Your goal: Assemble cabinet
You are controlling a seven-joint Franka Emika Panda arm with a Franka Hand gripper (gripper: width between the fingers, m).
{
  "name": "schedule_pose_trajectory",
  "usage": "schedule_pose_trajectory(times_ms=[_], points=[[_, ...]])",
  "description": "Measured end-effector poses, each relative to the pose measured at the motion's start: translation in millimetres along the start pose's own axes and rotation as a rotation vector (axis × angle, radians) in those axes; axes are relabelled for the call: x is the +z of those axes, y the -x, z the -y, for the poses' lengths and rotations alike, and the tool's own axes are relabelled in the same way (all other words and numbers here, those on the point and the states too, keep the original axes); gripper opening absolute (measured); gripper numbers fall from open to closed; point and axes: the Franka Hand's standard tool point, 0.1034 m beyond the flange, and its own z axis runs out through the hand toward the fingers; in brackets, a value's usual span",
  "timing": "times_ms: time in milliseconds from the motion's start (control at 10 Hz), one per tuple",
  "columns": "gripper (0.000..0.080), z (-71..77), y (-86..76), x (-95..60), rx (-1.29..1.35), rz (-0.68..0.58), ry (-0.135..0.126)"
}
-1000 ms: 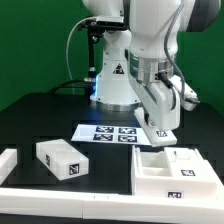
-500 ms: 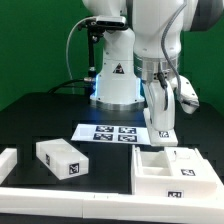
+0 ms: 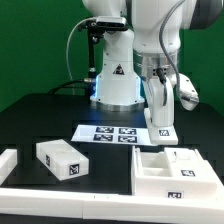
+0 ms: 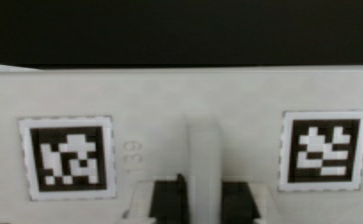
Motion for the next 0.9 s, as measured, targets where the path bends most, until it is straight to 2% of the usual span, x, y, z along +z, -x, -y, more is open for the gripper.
schedule_pose_trajectory(times_ms=[100,200,300,400,700,900], points=[[0.0064,4.5,-0.7,-0.1,-0.006,-0.003,-0.075],[0.0064,3.2,-5.4,-0.3,-0.035,-0.012,-0.138],[0.0064,1.0,-15.9,-3.6,-0.057,-0.018,-0.177],[0.0064,5.7,-28.3,-10.1,-0.043,-0.027,-0.274],[0.0064,3.3,-25.8,-7.1,-0.051,-0.022,-0.276],[0.0064,6.5,-33.6,-4.0,-0.027,-0.012,-0.299]])
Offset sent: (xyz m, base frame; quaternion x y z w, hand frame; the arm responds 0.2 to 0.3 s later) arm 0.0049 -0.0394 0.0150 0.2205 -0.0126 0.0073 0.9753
